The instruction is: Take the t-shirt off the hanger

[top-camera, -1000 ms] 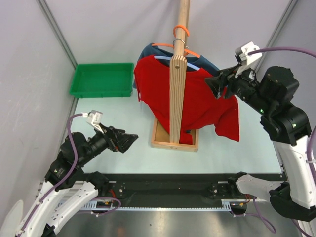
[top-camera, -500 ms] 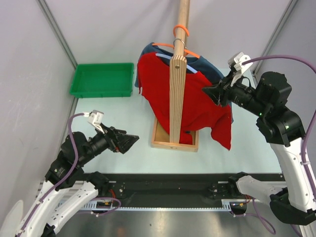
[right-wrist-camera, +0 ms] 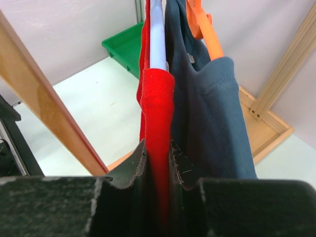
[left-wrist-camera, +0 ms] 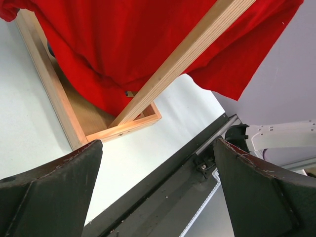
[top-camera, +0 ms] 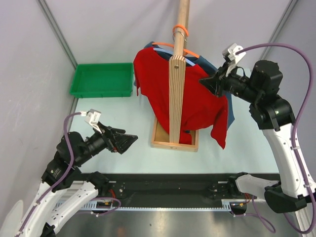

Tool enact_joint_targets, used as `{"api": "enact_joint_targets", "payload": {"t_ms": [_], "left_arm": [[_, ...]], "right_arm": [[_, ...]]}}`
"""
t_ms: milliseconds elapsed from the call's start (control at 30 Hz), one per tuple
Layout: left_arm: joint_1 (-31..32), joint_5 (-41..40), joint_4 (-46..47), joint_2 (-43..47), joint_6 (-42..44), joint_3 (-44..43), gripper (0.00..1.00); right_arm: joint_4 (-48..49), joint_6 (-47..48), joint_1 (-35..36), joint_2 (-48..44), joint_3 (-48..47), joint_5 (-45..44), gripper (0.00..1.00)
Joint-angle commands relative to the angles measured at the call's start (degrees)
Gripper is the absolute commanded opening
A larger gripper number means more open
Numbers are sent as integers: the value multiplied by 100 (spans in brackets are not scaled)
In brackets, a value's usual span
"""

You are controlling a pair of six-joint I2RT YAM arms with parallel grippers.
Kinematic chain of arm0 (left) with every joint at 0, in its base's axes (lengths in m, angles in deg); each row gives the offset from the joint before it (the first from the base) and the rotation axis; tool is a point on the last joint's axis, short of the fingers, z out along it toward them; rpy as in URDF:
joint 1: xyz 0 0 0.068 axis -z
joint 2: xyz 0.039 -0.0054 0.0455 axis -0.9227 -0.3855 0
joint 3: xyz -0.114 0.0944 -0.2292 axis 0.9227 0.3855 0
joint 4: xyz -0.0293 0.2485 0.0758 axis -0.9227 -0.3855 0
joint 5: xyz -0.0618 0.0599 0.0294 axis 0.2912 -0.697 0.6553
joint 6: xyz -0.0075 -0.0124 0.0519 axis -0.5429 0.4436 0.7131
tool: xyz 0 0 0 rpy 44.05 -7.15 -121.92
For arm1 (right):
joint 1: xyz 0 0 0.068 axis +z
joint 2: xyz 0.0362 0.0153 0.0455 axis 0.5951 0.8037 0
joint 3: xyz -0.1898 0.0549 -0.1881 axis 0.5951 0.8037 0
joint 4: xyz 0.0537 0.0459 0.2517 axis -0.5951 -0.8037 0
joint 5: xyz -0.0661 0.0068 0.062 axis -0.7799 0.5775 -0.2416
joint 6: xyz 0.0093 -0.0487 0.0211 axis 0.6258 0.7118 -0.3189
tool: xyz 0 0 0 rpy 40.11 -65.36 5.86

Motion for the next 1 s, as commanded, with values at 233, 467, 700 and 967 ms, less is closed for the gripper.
{"api": "enact_joint_targets", "payload": {"t_ms": [233, 467, 700, 967], "left_arm": [[-36, -298, -345, 36, 219, -460, 100], [-27, -192, -170, -7, 61, -653, 99], [-27, -60, 84, -403, 175, -1224, 94], [-27, 598, 769, -1579, -238, -2128, 88]], "right_arm": [[980, -91, 21, 732, -1051, 1355, 0], [841, 39, 109, 952, -1060, 1532, 0], [866, 145, 179, 663, -307, 1339, 0], [1278, 31, 135, -67, 1092, 1347, 0]]}}
